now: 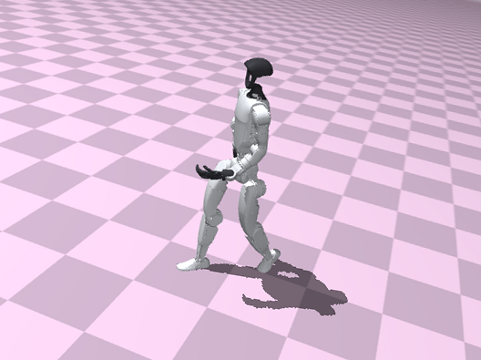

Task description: Walk run

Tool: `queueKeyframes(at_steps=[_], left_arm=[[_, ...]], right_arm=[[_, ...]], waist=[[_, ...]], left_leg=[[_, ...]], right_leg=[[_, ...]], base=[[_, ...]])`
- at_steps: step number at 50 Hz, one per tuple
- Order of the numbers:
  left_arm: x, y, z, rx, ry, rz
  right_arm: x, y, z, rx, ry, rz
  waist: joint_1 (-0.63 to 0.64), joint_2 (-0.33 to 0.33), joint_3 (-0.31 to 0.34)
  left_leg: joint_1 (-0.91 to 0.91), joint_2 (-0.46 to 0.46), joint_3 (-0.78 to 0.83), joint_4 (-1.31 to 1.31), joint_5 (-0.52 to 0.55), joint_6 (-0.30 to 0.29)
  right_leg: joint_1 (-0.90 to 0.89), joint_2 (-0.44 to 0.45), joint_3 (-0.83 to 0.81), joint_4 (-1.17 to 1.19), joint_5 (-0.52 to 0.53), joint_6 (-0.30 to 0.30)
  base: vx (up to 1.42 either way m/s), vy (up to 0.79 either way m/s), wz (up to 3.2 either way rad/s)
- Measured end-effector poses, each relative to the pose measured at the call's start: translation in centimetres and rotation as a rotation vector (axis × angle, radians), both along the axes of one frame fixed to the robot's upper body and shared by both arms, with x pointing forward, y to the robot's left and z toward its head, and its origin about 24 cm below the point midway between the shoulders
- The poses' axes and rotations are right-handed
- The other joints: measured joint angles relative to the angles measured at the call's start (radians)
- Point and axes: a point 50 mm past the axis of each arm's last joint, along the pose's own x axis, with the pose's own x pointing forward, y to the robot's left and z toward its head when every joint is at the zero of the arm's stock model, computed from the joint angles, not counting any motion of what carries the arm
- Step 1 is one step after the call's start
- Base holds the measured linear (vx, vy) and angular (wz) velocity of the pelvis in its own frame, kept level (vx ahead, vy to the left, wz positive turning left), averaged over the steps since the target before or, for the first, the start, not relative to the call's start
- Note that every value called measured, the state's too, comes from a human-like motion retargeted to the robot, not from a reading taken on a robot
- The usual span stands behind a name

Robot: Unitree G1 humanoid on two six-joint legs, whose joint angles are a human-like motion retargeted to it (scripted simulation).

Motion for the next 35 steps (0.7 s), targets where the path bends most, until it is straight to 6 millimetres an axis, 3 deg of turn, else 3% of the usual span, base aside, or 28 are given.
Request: queueKeyframes(at_steps=[2,4,9,13,15,20,23,26,30,32,35], left_arm=[[-0.1,0.1,0.2,-0.004,-0.018,0.001],[0.0,0.2,0.3,-0.003,-0.033,-0.032],[0.6,0.3,0.4,0.025,-0.028,-0.053],[0.6,0.3,0.6,0.026,-0.040,-0.004],[0.6,0.1,0.6,0.006,-0.044,-0.004],[0.8,-0.2,0.6,-0.017,-0.046,-0.011],[0.7,0.0,0.6,-0.004,-0.045,-0.008],[0.5,0.3,0.4,-0.010,-0.027,0.010],[-0.5,0.9,-0.2,-0.018,0.011,0.050],[-1.4,1.3,-0.6,-0.015,0.038,0.065],[-2.1,1.9,-1.3,-0.027,0.086,0.103]], right_arm=[[2.9,-0.7,-0.1,-0.025,-0.082,0.019],[5.7,-1.4,0.0,-0.057,-0.169,0.026],[12.9,-2.9,1.1,-0.134,-0.394,0.055],[17.3,-3.7,2.5,-0.185,-0.562,0.071],[19.0,-4.1,3.2,-0.204,-0.640,0.065],[20.6,-4.5,4.0,-0.221,-0.744,0.034],[19.7,-4.0,3.5,-0.200,-0.729,0.021],[17.4,-3.1,2.4,-0.154,-0.653,0.031],[11.9,-1.4,0.5,-0.090,-0.455,0.037],[8.1,-0.6,-0.2,-0.078,-0.345,0.018],[2.4,0.6,-0.5,-0.100,-0.185,-0.028]], waist=[[0.017,-0.034,-0.006],[0.017,-0.054,-0.010],[0.077,-0.096,0.004],[0.139,-0.098,0.014],[0.165,-0.086,0.021],[0.218,-0.060,0.045],[0.251,-0.074,0.051],[0.278,-0.084,0.053],[0.331,-0.110,0.035],[0.349,-0.123,0.006],[0.316,-0.103,-0.031]], left_leg=[[-0.066,-0.010,0.035,0.163,0.097,-0.028],[-0.139,0.014,0.064,0.315,0.137,-0.011],[-0.299,0.092,0.172,0.455,-0.074,0.077],[-0.394,0.109,0.269,0.306,-0.223,0.125],[-0.437,0.104,0.298,0.182,-0.247,0.146],[-0.490,0.052,0.392,-0.162,-0.243,0.183],[-0.511,-0.001,0.442,-0.287,-0.268,0.143],[-0.493,-0.024,0.477,-0.339,-0.272,0.159],[-0.450,-0.055,0.458,-0.334,-0.174,0.283],[-0.430,-0.091,0.399,-0.369,-0.182,0.354],[-0.391,-0.059,0.403,-0.344,-0.241,0.324]], right_leg=[[0.033,-0.005,0.035,0.006,-0.044,-0.022],[0.068,-0.013,0.027,0.011,-0.082,-0.033],[0.150,0.009,0.001,0.003,-0.133,-0.058],[0.194,0.045,-0.007,0.005,-0.169,-0.066],[0.217,0.073,-0.009,0.003,-0.189,-0.072],[0.293,0.130,-0.058,-0.014,-0.238,-0.085],[0.334,0.131,-0.070,-0.011,-0.265,-0.080],[0.368,0.135,-0.074,0.009,-0.265,-0.068],[0.409,0.110,-0.057,0.065,-0.201,-0.016],[0.417,0.082,-0.078,0.120,-0.092,0.030],[0.382,0.073,-0.078,0.268,0.169,0.120]], base=[[0.64,-0.33,0.06],[0.64,-0.33,0.57],[0.50,-0.29,0.09],[0.54,-0.22,-0.28],[0.54,-0.16,-0.09],[0.56,-0.14,0.05],[0.62,-0.11,-0.02],[0.77,-0.07,-0.16],[0.89,-0.06,-0.60],[0.90,-0.03,-0.42],[0.91,0.02,0.26]])
